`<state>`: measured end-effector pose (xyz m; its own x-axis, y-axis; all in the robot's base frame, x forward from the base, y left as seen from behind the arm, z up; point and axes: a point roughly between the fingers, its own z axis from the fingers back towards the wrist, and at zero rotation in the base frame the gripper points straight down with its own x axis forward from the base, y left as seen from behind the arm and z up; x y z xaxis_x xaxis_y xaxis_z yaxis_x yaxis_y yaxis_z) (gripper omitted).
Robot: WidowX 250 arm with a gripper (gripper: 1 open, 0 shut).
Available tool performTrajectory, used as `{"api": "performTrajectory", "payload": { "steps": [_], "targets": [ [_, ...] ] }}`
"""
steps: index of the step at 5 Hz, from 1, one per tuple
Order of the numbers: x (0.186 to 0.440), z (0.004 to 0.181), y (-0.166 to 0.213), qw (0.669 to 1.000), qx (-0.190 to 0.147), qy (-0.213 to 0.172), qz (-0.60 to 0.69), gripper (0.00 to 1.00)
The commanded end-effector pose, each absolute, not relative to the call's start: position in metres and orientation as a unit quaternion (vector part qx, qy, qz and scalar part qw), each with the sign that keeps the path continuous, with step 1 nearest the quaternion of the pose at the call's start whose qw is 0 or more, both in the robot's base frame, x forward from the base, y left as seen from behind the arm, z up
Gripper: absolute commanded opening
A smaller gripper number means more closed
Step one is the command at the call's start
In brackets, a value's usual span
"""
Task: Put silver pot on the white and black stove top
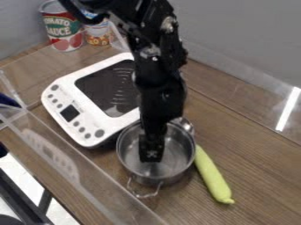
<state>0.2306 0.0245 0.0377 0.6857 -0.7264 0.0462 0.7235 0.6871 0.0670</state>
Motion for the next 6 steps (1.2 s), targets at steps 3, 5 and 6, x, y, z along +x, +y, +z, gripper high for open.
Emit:
{"api": "performTrajectory", "payload": {
  "steps": [3, 5, 6],
  "targets": [
    [0.247, 0.045, 0.033, 0.909, 0.035, -0.060, -0.412, 1.00],
    [0.247, 0.045, 0.039, 0.903, 0.038, -0.063, -0.424, 1.00],
    [0.250, 0.046, 0.059, 0.910, 0.040, -0.063, -0.407, 1.00]
  ]
}}
